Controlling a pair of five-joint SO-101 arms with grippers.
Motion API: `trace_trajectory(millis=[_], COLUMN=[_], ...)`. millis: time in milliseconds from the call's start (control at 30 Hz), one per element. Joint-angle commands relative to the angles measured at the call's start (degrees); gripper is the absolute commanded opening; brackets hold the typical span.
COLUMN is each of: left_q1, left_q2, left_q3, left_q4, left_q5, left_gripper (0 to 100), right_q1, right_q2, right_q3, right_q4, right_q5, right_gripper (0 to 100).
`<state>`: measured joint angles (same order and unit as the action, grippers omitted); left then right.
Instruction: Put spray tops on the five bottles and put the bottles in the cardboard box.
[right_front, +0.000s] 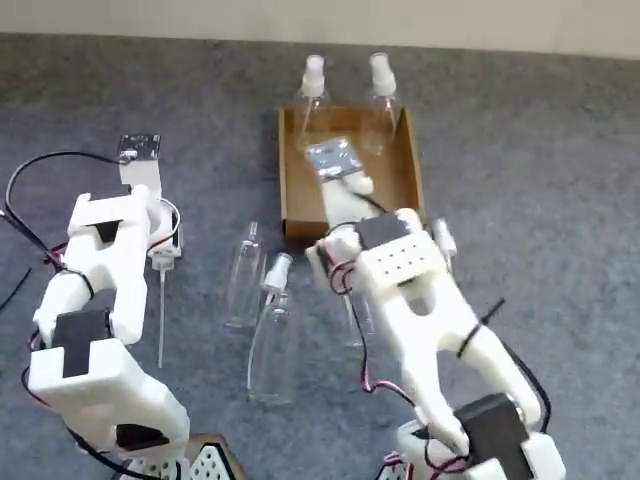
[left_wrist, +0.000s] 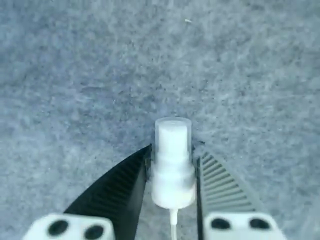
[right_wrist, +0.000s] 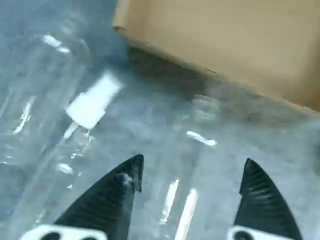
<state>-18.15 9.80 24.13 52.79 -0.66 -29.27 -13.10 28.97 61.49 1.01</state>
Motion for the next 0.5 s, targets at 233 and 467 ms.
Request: trace_trajectory(millis=[233, 467], left_q1=[0.40, 0.40], left_q2=[-0.48, -0.48], left_q3=[-2.07, -2.07], left_q4=[-1.05, -1.23], left_q5=[-0.44, -0.44], left_gripper=[9, 9], right_q1=[0.92, 6.73], right_q2=[11.03, 9.01], right_q3=[-0.13, 0.31], right_q4=[-2.51, 6.02], right_q5=[-0.88, 6.77], right_gripper=[15.2, 0.5])
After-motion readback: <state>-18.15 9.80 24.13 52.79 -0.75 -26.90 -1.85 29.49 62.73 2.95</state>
